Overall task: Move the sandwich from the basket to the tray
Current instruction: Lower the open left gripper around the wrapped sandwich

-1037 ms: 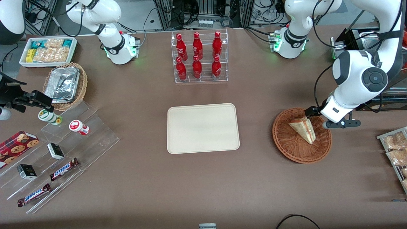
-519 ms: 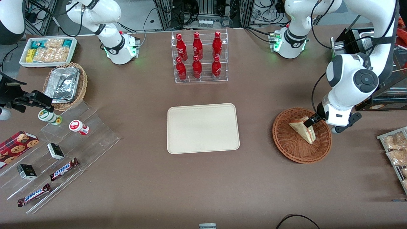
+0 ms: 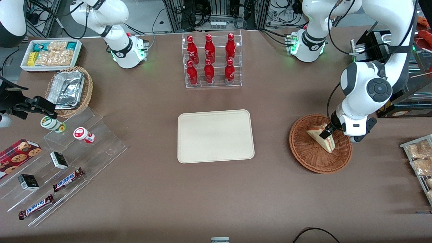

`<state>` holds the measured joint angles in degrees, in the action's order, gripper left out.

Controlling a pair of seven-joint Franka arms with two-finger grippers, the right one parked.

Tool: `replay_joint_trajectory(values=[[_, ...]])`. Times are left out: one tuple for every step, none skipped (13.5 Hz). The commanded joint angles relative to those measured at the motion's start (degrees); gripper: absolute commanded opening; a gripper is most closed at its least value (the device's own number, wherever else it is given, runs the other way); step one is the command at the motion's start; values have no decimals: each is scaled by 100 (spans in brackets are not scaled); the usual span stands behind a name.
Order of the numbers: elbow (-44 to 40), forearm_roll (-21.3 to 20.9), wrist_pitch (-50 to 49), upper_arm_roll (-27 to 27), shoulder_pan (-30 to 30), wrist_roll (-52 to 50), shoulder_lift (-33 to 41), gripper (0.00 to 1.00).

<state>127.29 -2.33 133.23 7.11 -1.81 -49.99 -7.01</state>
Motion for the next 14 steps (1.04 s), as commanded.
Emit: replay_joint_trajectory(values=[[156,-66,-25,-17,32,-151,68,100],[182,-66,-25,-17,32,-160,60,100],[200,-66,10,-17,23,-169,51,100],[209,-66,36,-26,14,-186,-19,100],[209,-66,71,-26,6,-187,-45,100],[217,-66,141,-26,6,-195,-72,100],[218,-66,168,-26,6,-204,-124,100],[218,-66,238,-26,6,-213,-194,100],[261,-66,369,-26,-3,-213,-239,100],[322,-66,501,-26,-21,-213,-256,100],[332,-57,589,-26,-30,-213,-291,100],[332,-48,599,-35,-30,-213,-353,100],[323,-39,608,-35,-30,-222,-388,100],[332,-22,669,-35,-30,-230,-423,100]])
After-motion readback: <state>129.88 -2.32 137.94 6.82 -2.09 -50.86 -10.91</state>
